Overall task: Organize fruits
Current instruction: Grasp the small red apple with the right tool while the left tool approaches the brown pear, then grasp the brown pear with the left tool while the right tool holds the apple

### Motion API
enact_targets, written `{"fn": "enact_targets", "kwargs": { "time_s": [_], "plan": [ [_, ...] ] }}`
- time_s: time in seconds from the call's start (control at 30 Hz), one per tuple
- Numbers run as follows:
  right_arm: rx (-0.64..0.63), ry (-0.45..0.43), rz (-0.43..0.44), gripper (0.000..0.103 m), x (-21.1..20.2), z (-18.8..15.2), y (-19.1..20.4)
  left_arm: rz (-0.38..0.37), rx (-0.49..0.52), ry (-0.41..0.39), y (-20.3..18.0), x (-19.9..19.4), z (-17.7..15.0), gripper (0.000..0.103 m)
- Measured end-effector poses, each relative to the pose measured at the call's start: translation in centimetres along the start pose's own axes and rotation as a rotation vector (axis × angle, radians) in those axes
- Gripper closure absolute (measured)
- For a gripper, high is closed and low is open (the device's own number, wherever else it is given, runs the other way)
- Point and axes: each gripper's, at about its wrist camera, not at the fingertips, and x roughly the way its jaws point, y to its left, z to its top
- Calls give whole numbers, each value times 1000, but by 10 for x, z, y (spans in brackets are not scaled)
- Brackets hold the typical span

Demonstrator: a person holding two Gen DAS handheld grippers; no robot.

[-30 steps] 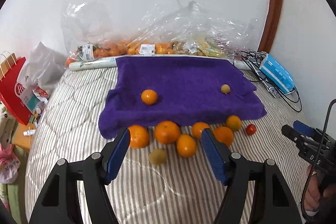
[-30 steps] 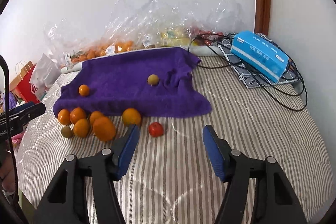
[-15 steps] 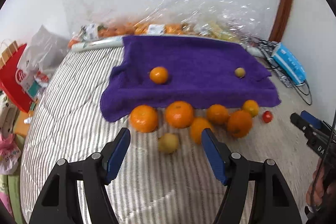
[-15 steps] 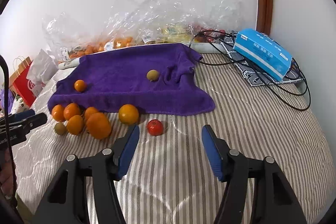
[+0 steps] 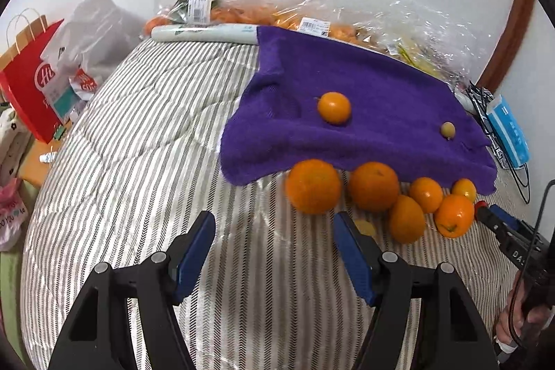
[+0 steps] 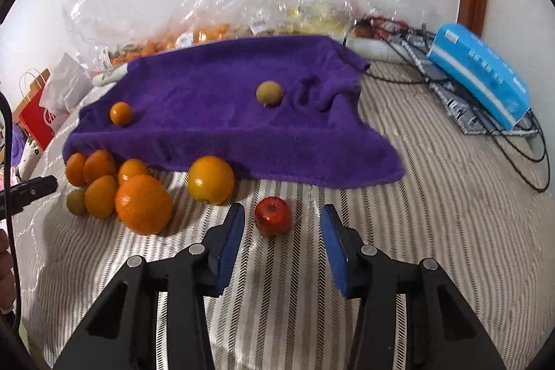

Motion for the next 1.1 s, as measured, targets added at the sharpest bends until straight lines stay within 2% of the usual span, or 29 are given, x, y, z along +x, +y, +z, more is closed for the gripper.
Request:
{"fn": "enact_targets", "kwargs": {
  "time_s": [0.37,0.5,0.6,0.9,1.0,1.1],
  "plan": [
    [-44,2,-38,59,10,-2,7,-41,15,5,0,9,-5,35],
    [-32,-1,-29,70,10,0,4,-111,5,15,-5,10,-6,35],
    [-18,-4,-12,78,9,0,1,-137,21,19,-12,10,-6,35],
    [-10,-7,13,78,8,-1,1,-193,82,36,-36,14,-12,35],
    [-12,-9,26,78,7,-1,1,-212,106,47,-47,19,-13,43],
    [-11,-11,34,79,6,-2,1,-191,140,36,-55,20,-14,51]
  ]
}}
